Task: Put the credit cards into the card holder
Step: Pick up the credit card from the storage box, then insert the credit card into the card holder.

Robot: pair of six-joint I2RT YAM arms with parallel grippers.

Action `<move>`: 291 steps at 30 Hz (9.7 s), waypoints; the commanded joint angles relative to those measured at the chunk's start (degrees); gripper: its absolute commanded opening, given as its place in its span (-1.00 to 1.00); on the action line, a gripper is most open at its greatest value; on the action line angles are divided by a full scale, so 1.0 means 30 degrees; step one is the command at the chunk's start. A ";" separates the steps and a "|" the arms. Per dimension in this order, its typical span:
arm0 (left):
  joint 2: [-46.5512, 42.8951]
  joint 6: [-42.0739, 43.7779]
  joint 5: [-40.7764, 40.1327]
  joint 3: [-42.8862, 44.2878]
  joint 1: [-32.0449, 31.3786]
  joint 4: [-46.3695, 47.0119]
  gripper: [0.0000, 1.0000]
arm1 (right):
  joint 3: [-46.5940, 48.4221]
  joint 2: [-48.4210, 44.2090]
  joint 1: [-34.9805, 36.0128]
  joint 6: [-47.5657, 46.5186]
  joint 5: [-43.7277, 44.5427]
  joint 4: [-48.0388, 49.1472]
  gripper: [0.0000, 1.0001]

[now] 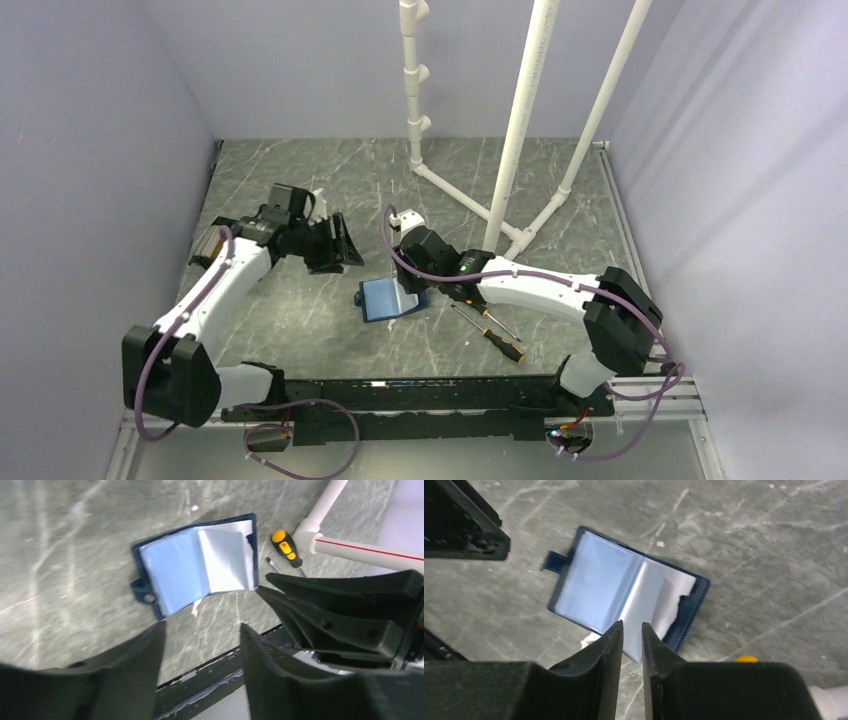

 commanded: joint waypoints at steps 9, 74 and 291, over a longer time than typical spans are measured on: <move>-0.2431 0.4078 -0.8838 0.5713 0.5191 -0.9619 0.92 | 0.0291 0.0476 -0.0020 -0.0787 -0.3826 0.2486 -0.37; 1.2549 1.2800 -1.9296 1.0626 1.0546 -0.2342 0.47 | -0.5140 -0.4656 0.0902 0.0061 -0.5719 0.8216 -0.13; 0.4855 -0.1781 -0.1101 -0.6870 -0.0257 0.7727 -0.90 | 0.0795 0.4754 -0.3909 0.0006 -1.1391 0.0949 -1.00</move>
